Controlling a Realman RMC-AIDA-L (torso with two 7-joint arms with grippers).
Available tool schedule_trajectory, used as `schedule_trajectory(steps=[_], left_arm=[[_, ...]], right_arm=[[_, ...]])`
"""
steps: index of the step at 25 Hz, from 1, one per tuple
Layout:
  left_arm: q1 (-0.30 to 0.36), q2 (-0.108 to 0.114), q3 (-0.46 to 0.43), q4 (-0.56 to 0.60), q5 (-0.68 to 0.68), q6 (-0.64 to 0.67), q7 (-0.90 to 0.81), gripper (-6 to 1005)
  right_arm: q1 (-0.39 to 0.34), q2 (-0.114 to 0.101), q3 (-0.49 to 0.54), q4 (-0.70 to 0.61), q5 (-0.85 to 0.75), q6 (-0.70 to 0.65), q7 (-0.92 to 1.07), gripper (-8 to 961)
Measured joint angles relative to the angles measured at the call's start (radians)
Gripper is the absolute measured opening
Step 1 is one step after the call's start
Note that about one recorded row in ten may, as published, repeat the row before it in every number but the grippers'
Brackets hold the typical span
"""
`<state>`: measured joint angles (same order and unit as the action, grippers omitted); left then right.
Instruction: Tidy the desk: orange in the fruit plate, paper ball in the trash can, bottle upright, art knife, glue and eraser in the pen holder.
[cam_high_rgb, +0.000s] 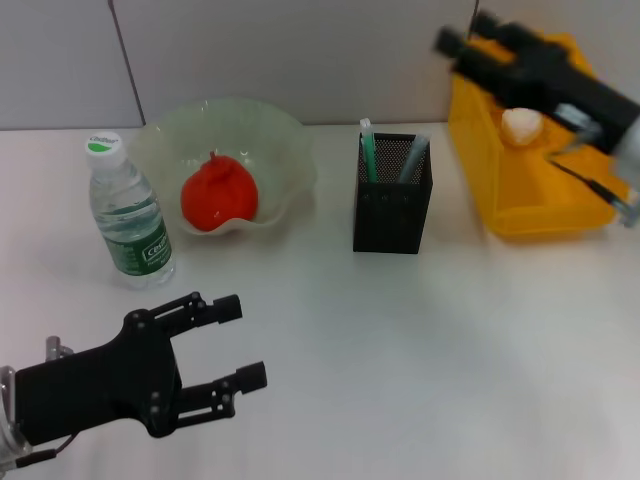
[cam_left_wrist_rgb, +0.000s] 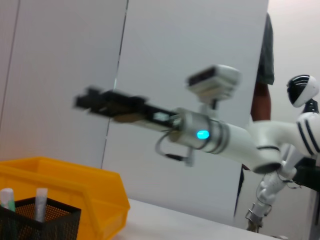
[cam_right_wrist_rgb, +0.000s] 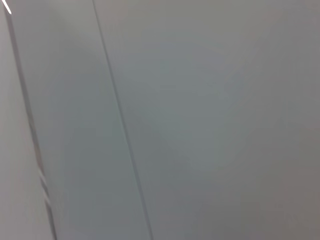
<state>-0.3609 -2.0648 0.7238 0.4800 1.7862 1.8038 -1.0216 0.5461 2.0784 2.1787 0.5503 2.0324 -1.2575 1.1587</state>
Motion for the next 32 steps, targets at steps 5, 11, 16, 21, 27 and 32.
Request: schedule_trajectory(steps=[5,11,16,21,27,32], left_arm=[[-0.008,-0.002,-0.003,0.0,-0.003,-0.01,-0.01,797],[-0.047,-0.002,0.01,-0.042,0.005,-0.044,-0.028,797],[-0.074,-0.003,0.078,-0.061,0.005,-0.059,-0.062,797],[-0.082,-0.001,0.112,-0.056,0.006,-0.077,-0.092,797],[-0.093,0.02,0.144,-0.008,0.094,-0.07,-0.086,797],[-0.094,0.048,0.137,-0.016,0.111,-0.051,-0.092,797]], right_arm=[[-0.141,-0.027,-0.003,-0.031,0.067,-0.277,-0.091,688],[-0.202,-0.128,-0.01,-0.077,-0.182,-0.571,-0.039,688],[-0.167,-0.178,-0.005,-0.078,-0.464,-0.656,0.015,688],[-0.157,-0.151,-0.001,-0.078,-0.581,-0.589,0.013,688],[-0.154,-0.088,-0.001,-0.07,-0.633,-0.489,0.008,688],[-0.152,-0.066,0.0,-0.06,-0.633,-0.462,0.004,688]])
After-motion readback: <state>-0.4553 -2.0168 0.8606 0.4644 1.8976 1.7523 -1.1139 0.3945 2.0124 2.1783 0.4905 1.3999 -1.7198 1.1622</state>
